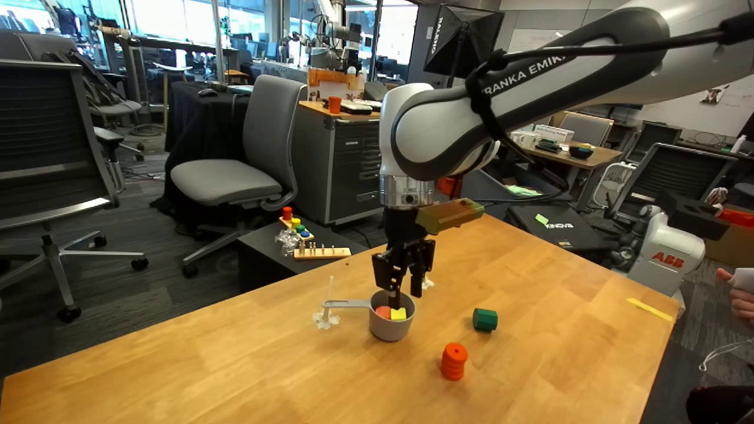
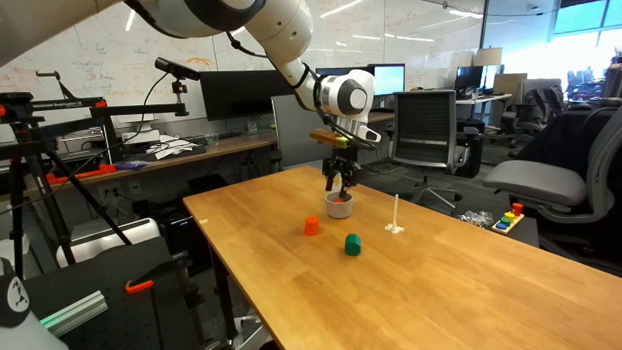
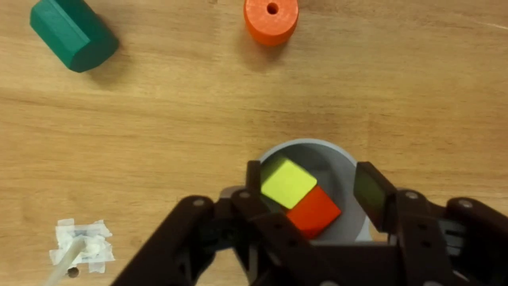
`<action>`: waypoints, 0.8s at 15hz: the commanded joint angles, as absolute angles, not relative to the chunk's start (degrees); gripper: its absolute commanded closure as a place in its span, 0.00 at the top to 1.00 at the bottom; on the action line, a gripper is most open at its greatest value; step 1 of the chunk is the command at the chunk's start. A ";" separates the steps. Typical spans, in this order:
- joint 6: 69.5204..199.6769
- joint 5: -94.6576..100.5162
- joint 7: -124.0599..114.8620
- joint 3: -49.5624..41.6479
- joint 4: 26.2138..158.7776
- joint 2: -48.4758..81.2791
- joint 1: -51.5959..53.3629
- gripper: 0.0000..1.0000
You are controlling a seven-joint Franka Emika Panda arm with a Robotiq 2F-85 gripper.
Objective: Put all the blocks and rings in the cup
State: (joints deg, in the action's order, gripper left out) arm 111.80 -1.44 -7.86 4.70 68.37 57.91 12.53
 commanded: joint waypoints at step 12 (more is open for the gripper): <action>113.68 -2.15 -10.15 1.83 79.82 52.17 7.55 1.00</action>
State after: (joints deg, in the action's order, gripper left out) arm 111.85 -1.44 -8.28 2.59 73.44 55.25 8.14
